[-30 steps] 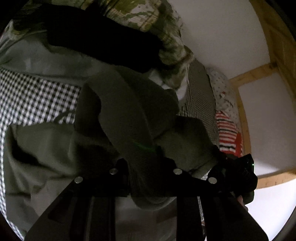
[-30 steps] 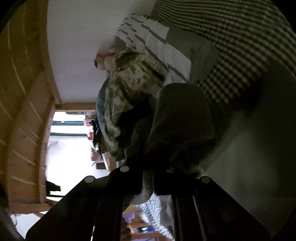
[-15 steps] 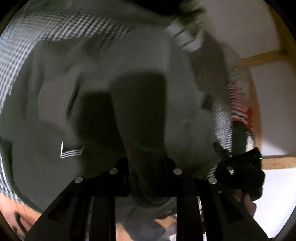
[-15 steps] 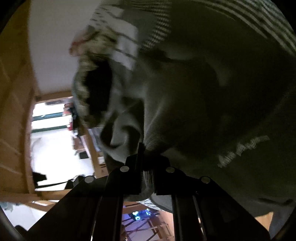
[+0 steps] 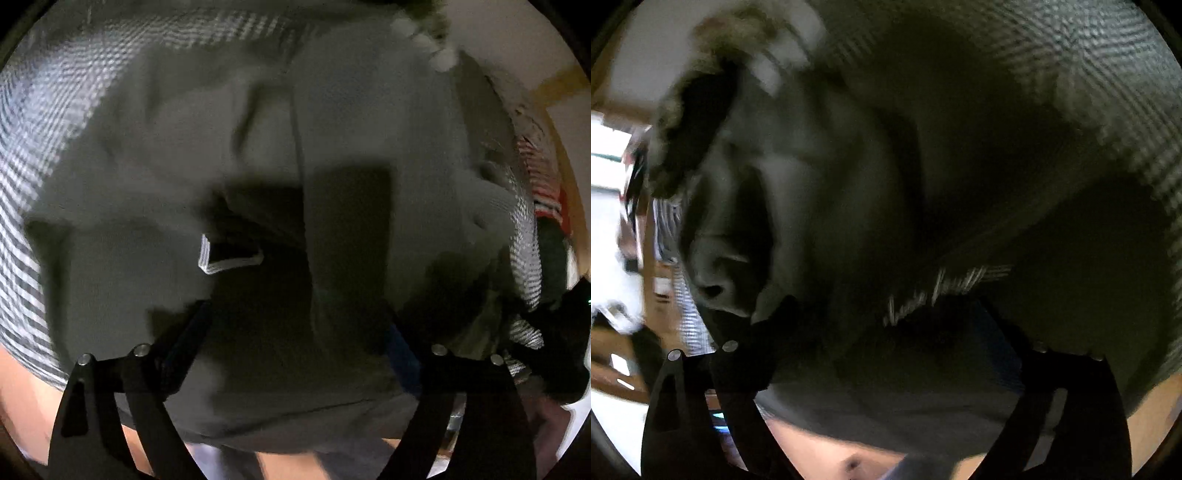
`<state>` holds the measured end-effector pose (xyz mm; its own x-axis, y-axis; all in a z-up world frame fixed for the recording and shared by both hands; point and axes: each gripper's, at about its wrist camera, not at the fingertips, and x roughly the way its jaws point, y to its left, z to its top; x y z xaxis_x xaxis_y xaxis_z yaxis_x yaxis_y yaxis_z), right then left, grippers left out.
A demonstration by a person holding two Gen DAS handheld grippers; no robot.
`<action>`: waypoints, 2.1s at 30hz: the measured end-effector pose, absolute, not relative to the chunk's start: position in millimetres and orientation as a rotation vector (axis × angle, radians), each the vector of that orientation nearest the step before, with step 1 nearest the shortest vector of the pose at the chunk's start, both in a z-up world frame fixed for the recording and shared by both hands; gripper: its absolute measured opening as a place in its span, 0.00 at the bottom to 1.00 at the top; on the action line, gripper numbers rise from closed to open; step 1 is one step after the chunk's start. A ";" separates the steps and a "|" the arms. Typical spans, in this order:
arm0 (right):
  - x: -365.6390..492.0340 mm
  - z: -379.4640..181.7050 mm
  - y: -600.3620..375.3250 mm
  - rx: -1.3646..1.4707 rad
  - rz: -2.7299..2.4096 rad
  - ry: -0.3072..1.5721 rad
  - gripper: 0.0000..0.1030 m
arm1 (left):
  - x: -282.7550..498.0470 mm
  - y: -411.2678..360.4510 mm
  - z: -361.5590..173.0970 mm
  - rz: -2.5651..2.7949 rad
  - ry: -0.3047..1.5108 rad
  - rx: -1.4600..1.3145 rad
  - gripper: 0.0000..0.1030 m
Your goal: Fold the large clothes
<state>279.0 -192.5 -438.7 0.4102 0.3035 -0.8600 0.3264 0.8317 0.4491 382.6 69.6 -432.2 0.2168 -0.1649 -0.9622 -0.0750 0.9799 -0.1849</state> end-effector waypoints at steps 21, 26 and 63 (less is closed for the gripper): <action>391.2 -467.7 -116.7 -0.023 0.237 1.054 0.97 | 501.8 -3.2 -477.0 -0.066 1.289 0.106 0.94; 390.6 -489.1 -125.4 0.041 0.261 1.066 0.97 | 500.0 -10.2 -485.6 -0.052 1.268 0.137 0.95; 299.5 -470.7 -93.3 -0.122 0.104 1.116 0.98 | 412.2 1.5 -456.0 -0.173 1.185 0.167 0.96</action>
<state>299.5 -93.3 -470.7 0.4353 0.0218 -0.9000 -0.1443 0.9885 -0.0459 412.2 1.5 -456.0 0.3662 -0.0462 -0.9294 0.2209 0.9745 0.0386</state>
